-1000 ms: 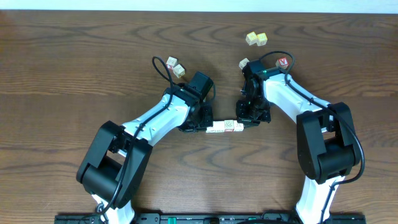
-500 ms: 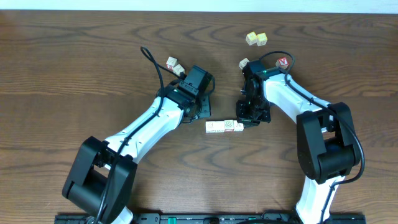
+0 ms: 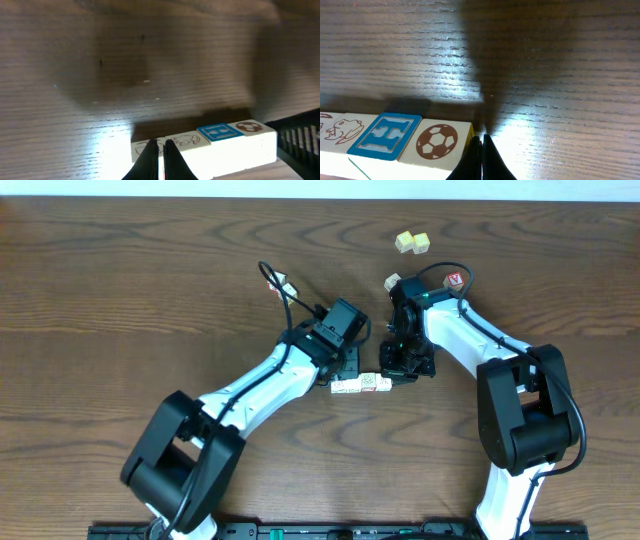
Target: Lift 4 blocks
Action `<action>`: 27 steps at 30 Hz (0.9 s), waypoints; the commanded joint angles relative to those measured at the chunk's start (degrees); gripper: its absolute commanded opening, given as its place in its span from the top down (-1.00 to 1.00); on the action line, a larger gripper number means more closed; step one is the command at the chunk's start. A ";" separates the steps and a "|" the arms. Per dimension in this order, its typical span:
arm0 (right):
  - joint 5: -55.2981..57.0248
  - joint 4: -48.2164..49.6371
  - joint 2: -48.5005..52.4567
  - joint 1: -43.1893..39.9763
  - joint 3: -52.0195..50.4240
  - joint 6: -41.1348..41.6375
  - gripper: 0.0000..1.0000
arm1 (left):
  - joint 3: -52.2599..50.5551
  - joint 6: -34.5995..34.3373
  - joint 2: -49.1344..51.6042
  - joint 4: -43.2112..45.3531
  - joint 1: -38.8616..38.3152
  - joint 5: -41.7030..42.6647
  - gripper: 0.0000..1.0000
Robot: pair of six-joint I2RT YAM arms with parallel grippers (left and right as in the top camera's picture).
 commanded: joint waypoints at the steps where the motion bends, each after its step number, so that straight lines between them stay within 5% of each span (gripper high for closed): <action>1: -0.28 -0.04 -1.27 0.50 -0.17 0.59 0.98 | -0.52 -1.51 1.29 0.17 -0.48 -0.26 0.86; 27: -0.28 -0.04 -1.27 0.50 -0.17 0.59 0.98 | -0.52 -3.19 2.73 0.35 -2.05 1.66 0.86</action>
